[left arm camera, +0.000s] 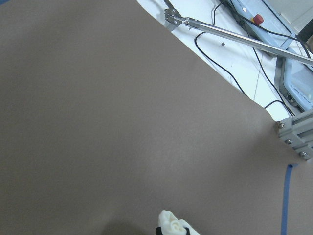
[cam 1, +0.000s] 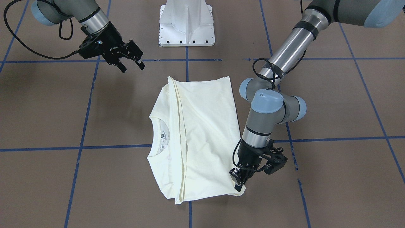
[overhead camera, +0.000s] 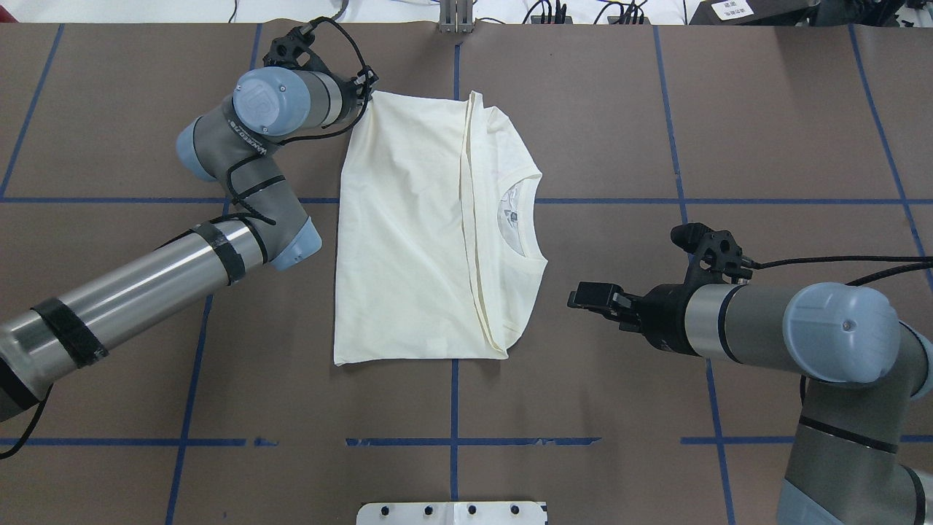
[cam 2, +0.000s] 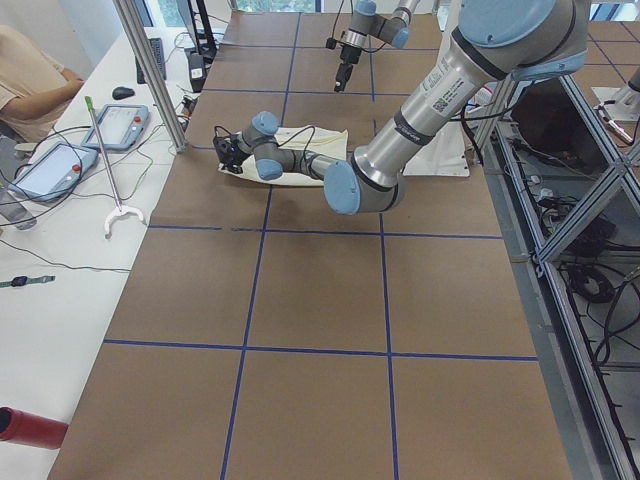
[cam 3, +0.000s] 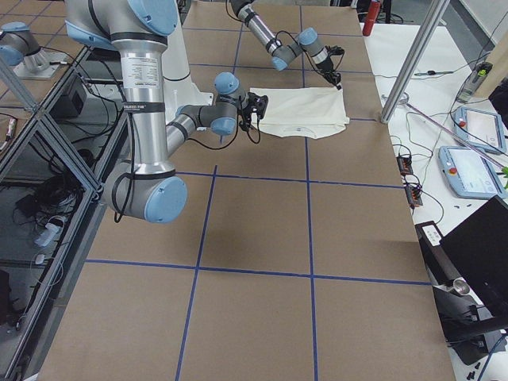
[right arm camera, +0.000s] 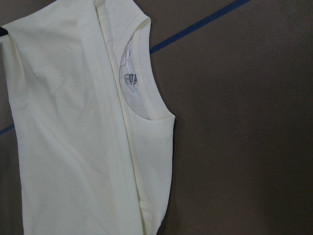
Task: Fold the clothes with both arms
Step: 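Move the right gripper to the shirt's side edge nearest it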
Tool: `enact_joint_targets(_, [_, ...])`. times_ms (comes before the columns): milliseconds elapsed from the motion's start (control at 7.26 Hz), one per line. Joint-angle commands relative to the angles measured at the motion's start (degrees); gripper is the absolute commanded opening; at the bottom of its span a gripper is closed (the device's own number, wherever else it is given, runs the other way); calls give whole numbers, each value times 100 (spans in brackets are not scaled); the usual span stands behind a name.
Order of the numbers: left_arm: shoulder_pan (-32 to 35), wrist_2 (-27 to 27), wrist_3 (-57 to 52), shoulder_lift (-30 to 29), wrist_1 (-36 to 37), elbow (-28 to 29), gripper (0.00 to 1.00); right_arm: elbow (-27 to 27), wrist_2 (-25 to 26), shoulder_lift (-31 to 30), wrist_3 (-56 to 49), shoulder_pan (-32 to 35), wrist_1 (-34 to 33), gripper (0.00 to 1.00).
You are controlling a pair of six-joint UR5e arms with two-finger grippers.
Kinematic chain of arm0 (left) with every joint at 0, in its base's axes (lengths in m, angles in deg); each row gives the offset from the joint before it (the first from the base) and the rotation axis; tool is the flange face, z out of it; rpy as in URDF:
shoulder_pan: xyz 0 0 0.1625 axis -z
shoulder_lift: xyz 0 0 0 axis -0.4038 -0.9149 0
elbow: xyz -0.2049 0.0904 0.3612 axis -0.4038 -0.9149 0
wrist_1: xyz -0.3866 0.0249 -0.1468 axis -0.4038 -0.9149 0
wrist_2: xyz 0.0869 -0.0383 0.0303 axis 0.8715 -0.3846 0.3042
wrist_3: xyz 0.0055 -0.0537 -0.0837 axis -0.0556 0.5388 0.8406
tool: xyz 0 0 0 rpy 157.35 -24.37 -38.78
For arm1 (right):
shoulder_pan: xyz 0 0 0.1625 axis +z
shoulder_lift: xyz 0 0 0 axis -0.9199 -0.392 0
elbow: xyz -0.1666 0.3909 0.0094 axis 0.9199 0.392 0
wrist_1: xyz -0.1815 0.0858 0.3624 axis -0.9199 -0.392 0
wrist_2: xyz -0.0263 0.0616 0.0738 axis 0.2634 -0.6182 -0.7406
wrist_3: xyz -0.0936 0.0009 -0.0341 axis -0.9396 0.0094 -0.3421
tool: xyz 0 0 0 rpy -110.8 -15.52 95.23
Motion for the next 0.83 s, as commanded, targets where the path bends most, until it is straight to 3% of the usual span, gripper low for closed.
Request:
enact_joint_targets(0, [7, -26, 41, 15, 6, -219, 59, 127, 575, 283, -7, -179, -24, 100])
enact_joint_targets(138, [-20, -43, 41, 626, 15, -1127, 66, 407, 654, 616, -7, -180, -111, 100])
enact_joint_targets(276, [-98, -287, 50, 1128, 155, -1946, 66, 679, 725, 1341, -15, -180, -817, 100])
enact_joint_targets(413, [-125, -368, 50, 1428, 408, -2432, 66, 987, 717, 2201, -276, -206, -1973, 100])
enact_joint_targets(551, [-125, -360, 50, 1684, 428, -2672, 66, 1277, 708, 2671, -1053, -276, -2593, 100])
enact_joint_targets(689, [-125, -360, 41, 1947, 420, -2927, 66, 1628, 699, 2780, -2297, -303, -2643, 100])
